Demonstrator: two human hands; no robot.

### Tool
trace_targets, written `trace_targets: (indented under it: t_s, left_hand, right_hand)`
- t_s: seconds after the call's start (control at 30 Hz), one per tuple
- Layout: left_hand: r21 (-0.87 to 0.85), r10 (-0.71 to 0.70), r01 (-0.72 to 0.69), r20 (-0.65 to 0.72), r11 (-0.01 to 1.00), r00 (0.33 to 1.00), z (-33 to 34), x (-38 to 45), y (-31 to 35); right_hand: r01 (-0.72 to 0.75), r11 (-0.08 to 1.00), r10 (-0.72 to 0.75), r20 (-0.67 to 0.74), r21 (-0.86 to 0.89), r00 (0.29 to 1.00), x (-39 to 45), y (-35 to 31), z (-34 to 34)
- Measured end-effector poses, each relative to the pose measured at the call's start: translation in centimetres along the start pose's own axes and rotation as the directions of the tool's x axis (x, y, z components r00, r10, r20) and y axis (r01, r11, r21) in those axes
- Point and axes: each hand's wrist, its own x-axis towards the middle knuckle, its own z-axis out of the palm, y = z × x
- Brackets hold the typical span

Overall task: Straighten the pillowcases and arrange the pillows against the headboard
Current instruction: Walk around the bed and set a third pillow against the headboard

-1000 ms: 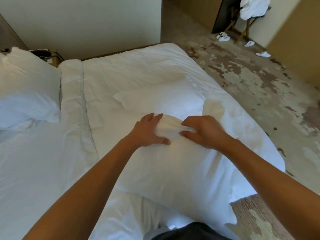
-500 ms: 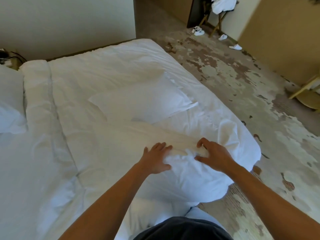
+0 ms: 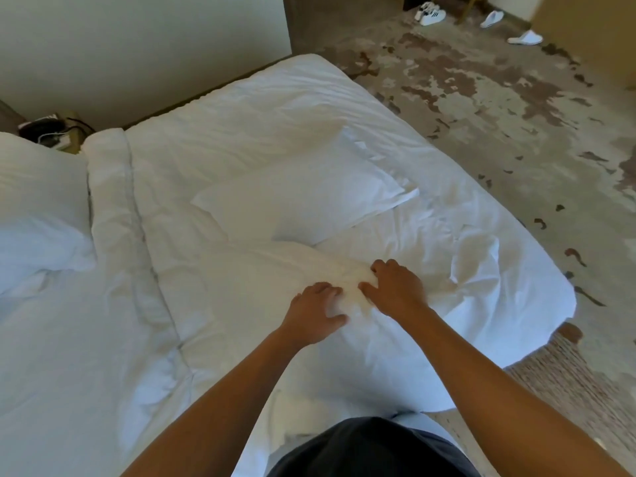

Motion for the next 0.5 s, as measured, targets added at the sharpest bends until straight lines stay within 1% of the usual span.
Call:
trace_targets:
  t_s: [0.07,0.2,0.27,0.37,0.5]
  left_hand:
    - [-0.064,-0.059,0.056,-0.047,0.996,0.997,-0.5,0.7,0.0]
    - [-0.075,-0.128,0.127,-0.005,0.989,0.992,-1.6,2.3,0.8]
    - [-0.015,-0.144,0.144,0.026,0.989,0.989,-1.8,3.3,1.4]
    - [0.094,-0.158,0.152,0.06,0.984,0.986,-2.1,4.7,2.3]
    - [0.164,-0.174,0.161,0.064,0.973,0.983,-1.7,5.7,3.9]
  right_hand:
    - [-0.008,0.998,0.007,0.026,0.054,1.0,0.3,1.2,0.8]
    - [0.011,0.984,-0.009,-0.014,0.176,1.0,-0.2,4.4,2.2]
    - [0.018,0.967,-0.011,-0.029,0.253,1.0,-0.8,6.0,2.8]
    - [0.04,0.908,-0.019,-0.054,0.418,0.998,-1.7,8.6,3.3]
    - [0.104,0.831,-0.05,-0.113,0.547,0.992,-3.0,12.2,3.7]
